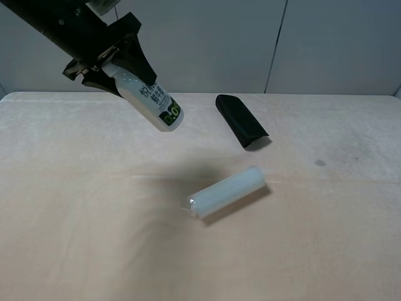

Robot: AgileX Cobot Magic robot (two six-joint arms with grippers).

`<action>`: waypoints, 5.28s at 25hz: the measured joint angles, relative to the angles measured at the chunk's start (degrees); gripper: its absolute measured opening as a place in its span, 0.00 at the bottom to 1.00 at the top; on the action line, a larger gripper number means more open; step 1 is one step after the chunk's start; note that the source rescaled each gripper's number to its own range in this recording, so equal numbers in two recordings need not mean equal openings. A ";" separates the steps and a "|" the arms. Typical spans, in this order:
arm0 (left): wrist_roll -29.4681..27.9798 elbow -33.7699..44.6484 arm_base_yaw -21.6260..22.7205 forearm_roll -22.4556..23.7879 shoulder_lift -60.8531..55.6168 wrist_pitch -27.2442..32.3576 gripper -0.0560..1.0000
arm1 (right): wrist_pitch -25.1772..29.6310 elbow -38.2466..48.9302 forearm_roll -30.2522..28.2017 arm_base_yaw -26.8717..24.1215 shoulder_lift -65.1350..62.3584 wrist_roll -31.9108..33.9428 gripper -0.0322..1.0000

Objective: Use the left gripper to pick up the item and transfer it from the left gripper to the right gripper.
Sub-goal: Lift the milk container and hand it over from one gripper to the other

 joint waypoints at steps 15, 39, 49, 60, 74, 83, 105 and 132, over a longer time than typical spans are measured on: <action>12.02 0.00 -5.99 -20.32 6.36 -0.03 0.08 | -0.07 0.00 0.00 0.00 0.00 0.00 1.00; 19.98 0.00 -6.08 -33.29 7.86 6.51 0.08 | 1.03 -0.87 1.36 0.60 1.52 -2.54 1.00; 20.04 0.00 -6.08 -33.24 7.86 8.59 0.08 | -5.90 -9.86 11.56 14.79 25.62 -15.55 1.00; 20.22 0.00 -6.08 -33.24 7.86 9.39 0.08 | -11.97 -24.55 10.65 37.14 50.88 -27.72 1.00; 20.27 0.00 -6.08 -33.24 7.86 9.44 0.08 | -14.37 -32.92 7.38 42.16 68.98 -32.81 1.00; 20.27 0.00 -6.08 -33.24 7.86 9.44 0.08 | -18.26 -32.92 8.88 42.16 72.82 -35.14 1.00; 20.27 0.00 -6.08 -33.24 7.86 9.44 0.08 | -23.22 -32.92 9.64 44.83 79.57 -36.22 1.00; 19.74 -0.06 -6.08 -34.06 7.86 9.08 0.08 | -24.36 -33.03 3.60 44.99 79.57 -33.29 0.11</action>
